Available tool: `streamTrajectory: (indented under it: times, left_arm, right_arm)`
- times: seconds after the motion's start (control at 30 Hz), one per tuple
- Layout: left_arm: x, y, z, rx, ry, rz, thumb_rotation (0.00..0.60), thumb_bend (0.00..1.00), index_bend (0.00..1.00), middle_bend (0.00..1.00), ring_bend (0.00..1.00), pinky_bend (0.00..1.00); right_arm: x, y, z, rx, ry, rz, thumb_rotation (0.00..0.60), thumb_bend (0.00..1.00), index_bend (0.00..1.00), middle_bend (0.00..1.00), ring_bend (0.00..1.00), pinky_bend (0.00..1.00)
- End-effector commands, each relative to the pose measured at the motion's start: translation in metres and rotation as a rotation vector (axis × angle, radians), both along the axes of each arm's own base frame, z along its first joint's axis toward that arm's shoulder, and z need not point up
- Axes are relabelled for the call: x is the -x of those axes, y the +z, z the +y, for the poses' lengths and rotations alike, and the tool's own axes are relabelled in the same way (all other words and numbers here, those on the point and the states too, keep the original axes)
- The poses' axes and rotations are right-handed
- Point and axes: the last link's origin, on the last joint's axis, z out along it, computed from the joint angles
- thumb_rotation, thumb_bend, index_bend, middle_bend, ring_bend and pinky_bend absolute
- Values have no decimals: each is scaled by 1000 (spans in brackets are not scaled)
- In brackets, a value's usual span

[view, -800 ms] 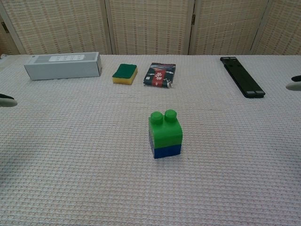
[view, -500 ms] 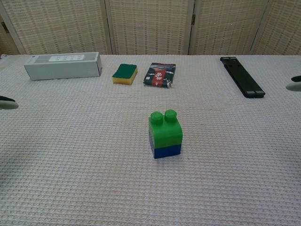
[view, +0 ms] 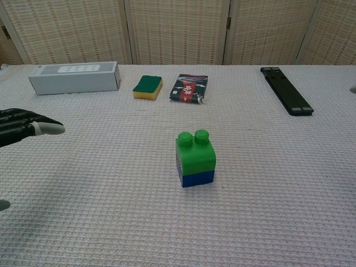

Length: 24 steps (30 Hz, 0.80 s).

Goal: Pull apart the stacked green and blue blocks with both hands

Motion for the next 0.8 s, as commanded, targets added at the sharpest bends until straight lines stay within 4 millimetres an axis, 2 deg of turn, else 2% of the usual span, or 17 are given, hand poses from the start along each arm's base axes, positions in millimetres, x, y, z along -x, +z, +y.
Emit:
streamTrajectory:
  times: [0.03, 0.17, 0.33, 0.5, 0.67, 0.8]
  left_arm:
    - [-25, -4, 16, 109, -18, -67, 600, 245, 1, 131, 19, 0]
    - [-48, -11, 29, 180, -58, -128, 600, 256, 28, 168, 15, 0]
    - [-74, -28, 45, 194, -150, -106, 600, 298, 31, 170, 0, 0]
    - [-96, -47, 56, 218, -191, -60, 600, 327, 31, 114, 0, 0]
    - [-120, -62, 61, 218, -243, -21, 600, 327, 36, 103, 0, 0]
    - [-139, -74, 72, 216, -256, 39, 600, 326, 38, 80, 0, 0]
  right_arm:
    - [1, 2, -1, 3, -3, -4, 600, 366, 0, 0, 0, 0]
    - [1, 2, -1, -1, -2, -5, 600, 366, 0, 0, 0, 0]
    - [2, 2, -3, -3, -9, -3, 600, 366, 0, 0, 0, 0]
    - [5, 2, -7, -2, -26, -4, 600, 365, 0, 0, 0, 0]
    - [7, 3, -9, -6, -39, -7, 600, 366, 0, 0, 0, 0]
    - [9, 5, -8, -14, -48, -12, 600, 366, 0, 0, 0, 0]
